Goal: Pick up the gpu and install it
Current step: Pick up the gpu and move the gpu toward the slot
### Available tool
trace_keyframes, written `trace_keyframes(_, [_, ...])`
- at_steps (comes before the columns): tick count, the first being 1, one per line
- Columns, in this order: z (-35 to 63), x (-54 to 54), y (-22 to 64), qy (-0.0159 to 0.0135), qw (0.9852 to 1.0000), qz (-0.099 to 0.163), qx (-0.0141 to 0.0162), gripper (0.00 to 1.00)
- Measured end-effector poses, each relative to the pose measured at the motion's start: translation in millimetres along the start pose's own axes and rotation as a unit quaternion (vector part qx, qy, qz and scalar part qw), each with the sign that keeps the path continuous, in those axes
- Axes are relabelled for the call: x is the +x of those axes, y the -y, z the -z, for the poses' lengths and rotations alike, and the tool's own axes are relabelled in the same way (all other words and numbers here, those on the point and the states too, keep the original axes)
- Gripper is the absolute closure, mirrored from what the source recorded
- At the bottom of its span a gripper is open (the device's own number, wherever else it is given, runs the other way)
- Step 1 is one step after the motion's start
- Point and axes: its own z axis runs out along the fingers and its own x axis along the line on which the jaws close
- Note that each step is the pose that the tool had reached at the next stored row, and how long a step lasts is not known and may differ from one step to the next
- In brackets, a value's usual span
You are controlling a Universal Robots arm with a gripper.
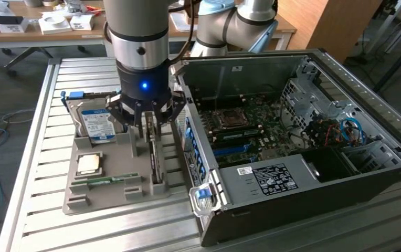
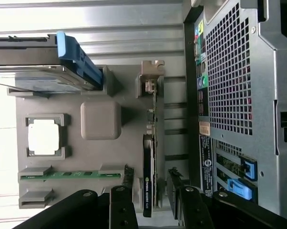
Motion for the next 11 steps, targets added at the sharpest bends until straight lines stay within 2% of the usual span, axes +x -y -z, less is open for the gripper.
trace_keyframes(11, [-19.7, 0.4, 0.9, 0.0000, 1.0000, 0.000, 0.0000, 0.58])
